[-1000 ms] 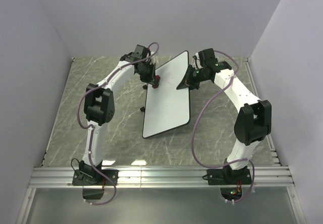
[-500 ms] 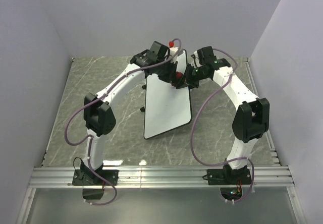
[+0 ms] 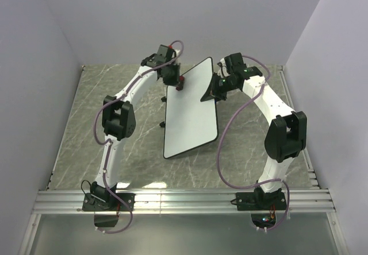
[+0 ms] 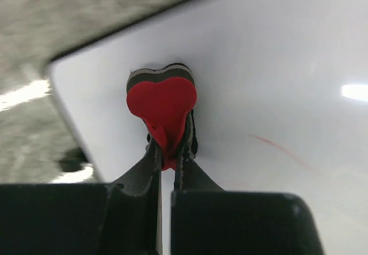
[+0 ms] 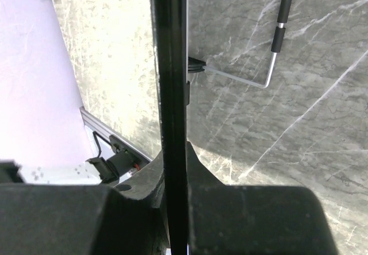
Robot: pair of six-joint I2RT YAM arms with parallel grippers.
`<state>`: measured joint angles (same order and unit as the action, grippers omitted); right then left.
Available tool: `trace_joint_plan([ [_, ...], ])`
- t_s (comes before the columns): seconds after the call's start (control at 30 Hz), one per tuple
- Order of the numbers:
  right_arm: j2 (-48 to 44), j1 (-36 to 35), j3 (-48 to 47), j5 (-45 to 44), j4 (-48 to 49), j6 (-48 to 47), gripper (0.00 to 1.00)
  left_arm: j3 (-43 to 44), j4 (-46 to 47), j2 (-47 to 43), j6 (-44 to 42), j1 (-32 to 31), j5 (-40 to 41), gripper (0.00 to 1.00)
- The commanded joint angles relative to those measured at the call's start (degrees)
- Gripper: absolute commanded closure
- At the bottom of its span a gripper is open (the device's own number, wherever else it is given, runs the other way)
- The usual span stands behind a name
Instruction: Erase the whiteboard
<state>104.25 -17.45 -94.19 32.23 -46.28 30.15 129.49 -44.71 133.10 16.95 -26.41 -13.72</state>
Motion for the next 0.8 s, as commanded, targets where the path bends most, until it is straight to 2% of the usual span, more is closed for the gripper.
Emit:
trace_joint_plan([
  [0.0,1.13,-4.26,-0.20,-2.08,-3.99,-7.57,1.00,-0.64,-2.05,7.78,2.39,1.27,1.06,1.00],
  [0.23,3.06,-4.17,-1.61,-2.26,-4.52,-7.83,1.00,-6.27,-0.38,2.09,0.46,0.84,-2.28,1.00],
  [0.27,3.33,-4.17,-1.70,-2.08,-4.52,-7.65,1.00,-7.14,-0.21,-0.27,0.28,0.58,-4.80,1.00],
  [0.5,4.56,-4.52,-2.22,-1.55,-3.55,-7.12,1.00,-6.27,0.15,-8.64,-0.96,-5.04,-9.40,1.00],
  [0.63,4.47,-4.43,-2.22,-1.90,-3.46,-7.21,1.00,-6.36,-0.20,-10.23,0.97,-8.29,-8.61,1.00],
  [0.77,3.77,-4.43,-0.91,-1.91,-2.94,-7.21,1.00,-3.90,0.23,-8.48,3.53,-8.48,-4.75,1.00],
])
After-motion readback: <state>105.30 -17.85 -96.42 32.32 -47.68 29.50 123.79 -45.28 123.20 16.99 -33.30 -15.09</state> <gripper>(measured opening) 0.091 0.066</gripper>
